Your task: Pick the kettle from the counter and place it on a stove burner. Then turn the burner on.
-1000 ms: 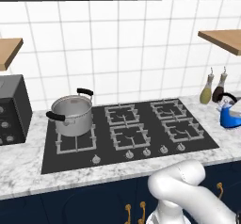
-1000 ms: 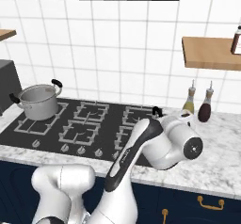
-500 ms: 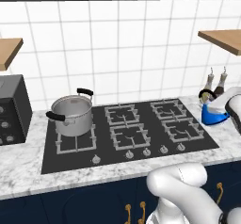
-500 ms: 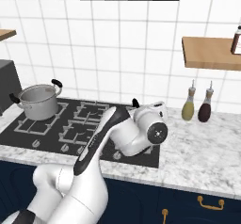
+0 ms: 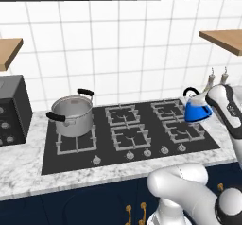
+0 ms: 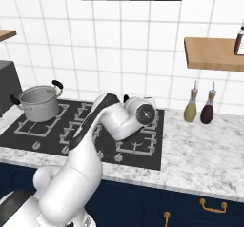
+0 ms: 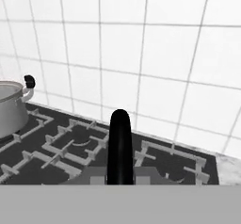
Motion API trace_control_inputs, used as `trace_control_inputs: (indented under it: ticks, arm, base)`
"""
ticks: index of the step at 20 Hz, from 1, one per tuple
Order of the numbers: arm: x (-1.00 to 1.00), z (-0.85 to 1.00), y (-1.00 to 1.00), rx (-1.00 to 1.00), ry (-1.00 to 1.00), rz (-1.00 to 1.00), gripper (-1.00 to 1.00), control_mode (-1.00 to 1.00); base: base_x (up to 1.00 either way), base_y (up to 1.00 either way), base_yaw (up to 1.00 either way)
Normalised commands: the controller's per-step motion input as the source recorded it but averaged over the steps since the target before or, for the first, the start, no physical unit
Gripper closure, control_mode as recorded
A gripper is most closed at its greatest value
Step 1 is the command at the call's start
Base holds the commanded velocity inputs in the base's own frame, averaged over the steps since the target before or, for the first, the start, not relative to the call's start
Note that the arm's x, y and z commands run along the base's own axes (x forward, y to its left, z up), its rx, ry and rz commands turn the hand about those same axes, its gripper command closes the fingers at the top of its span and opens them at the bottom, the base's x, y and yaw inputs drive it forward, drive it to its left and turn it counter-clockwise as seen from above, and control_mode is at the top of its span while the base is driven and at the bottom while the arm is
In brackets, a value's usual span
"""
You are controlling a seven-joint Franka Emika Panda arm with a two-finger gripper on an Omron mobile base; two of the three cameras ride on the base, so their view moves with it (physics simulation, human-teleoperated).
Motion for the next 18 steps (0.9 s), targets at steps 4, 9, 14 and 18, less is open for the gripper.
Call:
trace_control_inputs:
  ticks: [4,9,14,18]
  arm:
    - [0.36,-0.03,0.09,0.22,0.00,0.08,1.00,-1.00]
    - [0.30,-0.10,0.04,0.19,-0.01,0.09,1.00,-1.00]
    - [0.35,-0.10,0.05,0.02,0.00,0.04,1.00,-1.00]
    - [0.36,-0.24,0.00,0.00,0.00,0.04,1.00,-1.00]
  base:
    - [0.00,0.00,0.00]
    - [0.00,0.00,0.00]
    - [0.00,0.00,0.00]
    - [0.00,0.00,0.00]
